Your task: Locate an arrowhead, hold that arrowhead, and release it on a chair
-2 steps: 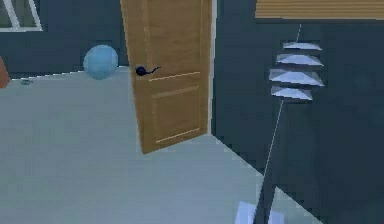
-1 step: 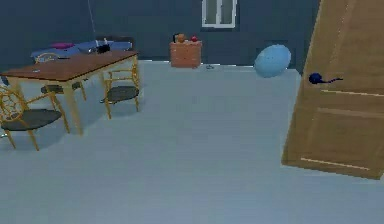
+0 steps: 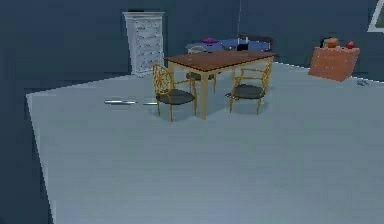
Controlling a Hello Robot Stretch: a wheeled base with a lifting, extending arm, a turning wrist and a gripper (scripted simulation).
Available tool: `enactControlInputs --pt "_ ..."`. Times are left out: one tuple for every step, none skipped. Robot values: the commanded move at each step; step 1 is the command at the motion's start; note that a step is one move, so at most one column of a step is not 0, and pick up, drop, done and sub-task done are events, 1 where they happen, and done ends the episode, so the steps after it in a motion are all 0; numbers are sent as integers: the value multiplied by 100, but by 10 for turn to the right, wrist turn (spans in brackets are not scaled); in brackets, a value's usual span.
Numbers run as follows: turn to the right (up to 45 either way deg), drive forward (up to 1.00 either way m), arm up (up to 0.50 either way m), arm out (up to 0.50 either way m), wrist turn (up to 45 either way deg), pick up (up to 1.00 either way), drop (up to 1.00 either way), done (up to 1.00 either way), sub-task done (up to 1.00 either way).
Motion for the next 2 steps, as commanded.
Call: enactControlInputs --pt "0 55 0 0 0 0 0 0 0" --pt "-240 0 0 0 0 0 0 0 0"
